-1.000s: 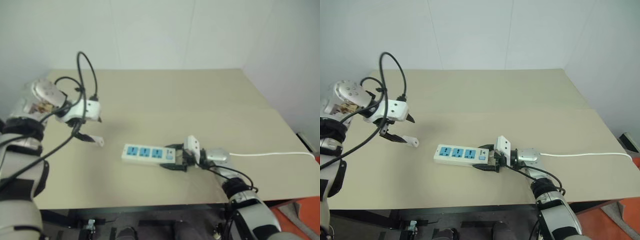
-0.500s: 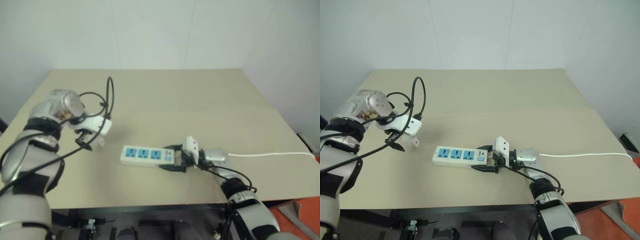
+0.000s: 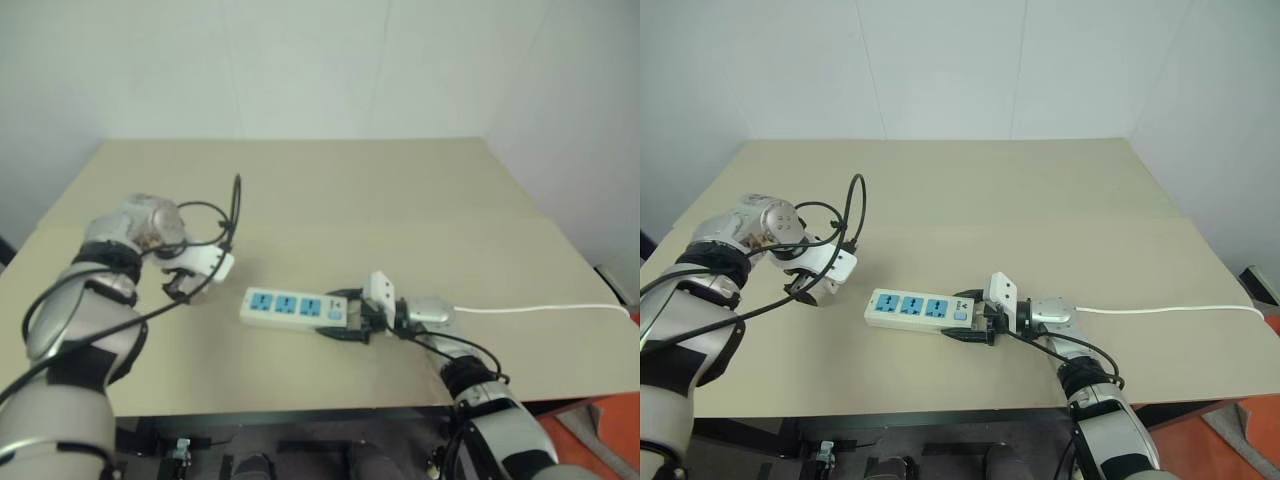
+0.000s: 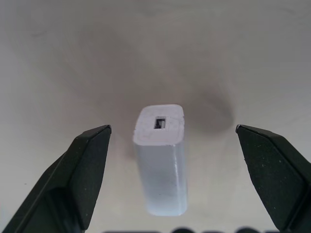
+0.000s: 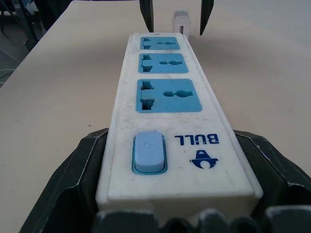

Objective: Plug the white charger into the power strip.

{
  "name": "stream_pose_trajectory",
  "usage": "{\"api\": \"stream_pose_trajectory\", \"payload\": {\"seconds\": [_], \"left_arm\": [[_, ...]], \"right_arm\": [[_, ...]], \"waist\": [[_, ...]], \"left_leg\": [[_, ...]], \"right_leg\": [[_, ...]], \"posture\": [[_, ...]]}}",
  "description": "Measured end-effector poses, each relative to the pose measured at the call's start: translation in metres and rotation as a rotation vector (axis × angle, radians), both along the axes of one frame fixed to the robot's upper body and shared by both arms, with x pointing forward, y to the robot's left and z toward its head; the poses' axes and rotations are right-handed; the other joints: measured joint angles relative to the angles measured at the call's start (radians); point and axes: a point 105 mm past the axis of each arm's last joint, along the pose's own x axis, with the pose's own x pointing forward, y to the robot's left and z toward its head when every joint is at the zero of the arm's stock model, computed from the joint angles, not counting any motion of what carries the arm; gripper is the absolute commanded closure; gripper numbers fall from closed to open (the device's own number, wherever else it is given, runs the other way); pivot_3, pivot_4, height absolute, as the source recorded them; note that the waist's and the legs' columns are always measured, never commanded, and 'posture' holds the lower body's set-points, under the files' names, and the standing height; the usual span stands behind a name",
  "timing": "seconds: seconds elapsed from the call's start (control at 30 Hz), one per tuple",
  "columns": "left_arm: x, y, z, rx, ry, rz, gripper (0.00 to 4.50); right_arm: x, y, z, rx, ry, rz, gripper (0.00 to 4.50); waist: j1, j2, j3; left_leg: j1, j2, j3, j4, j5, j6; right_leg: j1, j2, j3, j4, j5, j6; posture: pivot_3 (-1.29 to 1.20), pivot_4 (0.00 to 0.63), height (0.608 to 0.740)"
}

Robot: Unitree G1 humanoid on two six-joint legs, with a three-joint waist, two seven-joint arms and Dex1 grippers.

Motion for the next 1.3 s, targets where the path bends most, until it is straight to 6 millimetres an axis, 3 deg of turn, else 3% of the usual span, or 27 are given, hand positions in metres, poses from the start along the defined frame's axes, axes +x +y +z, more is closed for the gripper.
{"api": "stream_pose_trajectory", "payload": {"seconds": [0.33,0.37,0.6,0.8,1.0,1.13,1.3], "left_arm": [[0.0,0.001,-0.003,0.005,-0.001,0.001,3.4],[0.001,0.0,-0.003,0.003,-0.002,-0.001,3.51],[0.004,-0.016,0.009,-0.134,-0.03,-0.014,3.51],[0.013,-0.057,0.055,-0.47,-0.105,-0.032,3.51],[0.002,-0.083,0.092,-0.867,-0.058,-0.053,3.51],[-0.018,-0.093,0.085,-1.091,0.044,-0.08,3.51],[-0.046,-0.095,0.078,-1.195,0.153,-0.088,3.51]], "right_arm": [[0.0,0.0,0.0,0.004,0.0,-0.014,1.08],[0.001,0.0,0.001,0.005,-0.003,-0.016,1.08],[0.001,0.002,0.0,0.011,0.001,-0.019,1.08],[0.002,0.015,-0.001,0.048,-0.023,-0.002,1.08],[0.006,0.018,-0.003,0.013,0.007,0.039,1.08],[0.009,0.018,-0.005,-0.027,0.038,0.068,1.08],[0.01,0.016,-0.008,-0.045,0.053,0.066,1.08]], "waist": [[0.0,0.0,0.0],[0.0,0.0,0.0],[0.001,0.0,0.0],[-0.004,0.0,0.0],[-0.02,0.0,0.0],[-0.027,0.0,0.0],[-0.023,0.0,0.0]], "left_leg": [[-0.001,0.0,0.0,0.004,0.0,0.0],[-0.001,0.0,0.0,0.004,0.0,0.0],[-0.001,0.0,0.0,0.004,0.0,0.0],[-0.001,0.0,0.0,0.004,0.0,0.0],[0.0,0.0,-0.001,0.004,0.0,0.0],[0.003,0.0,-0.001,0.005,0.0,0.0],[0.007,0.0,-0.003,0.006,0.0,0.0]], "right_leg": [[0.001,0.0,0.0,0.001,0.0,0.0],[0.001,0.0,0.0,0.001,0.0,0.0],[0.0,0.0,-0.001,0.001,0.0,0.0],[0.001,0.0,0.0,0.002,0.0,0.0],[0.002,0.0,-0.001,0.002,0.0,0.0],[0.004,-0.001,-0.001,0.006,0.001,-0.001],[0.009,0.0,-0.002,0.005,0.001,-0.001]], "posture": [[0.0,0.15,0.74],[0.0,0.15,0.74],[0.0,0.15,0.74],[0.0,0.15,0.74],[0.0,0.15,0.74],[0.0,0.15,0.74],[0.0,0.15,0.74]]}}
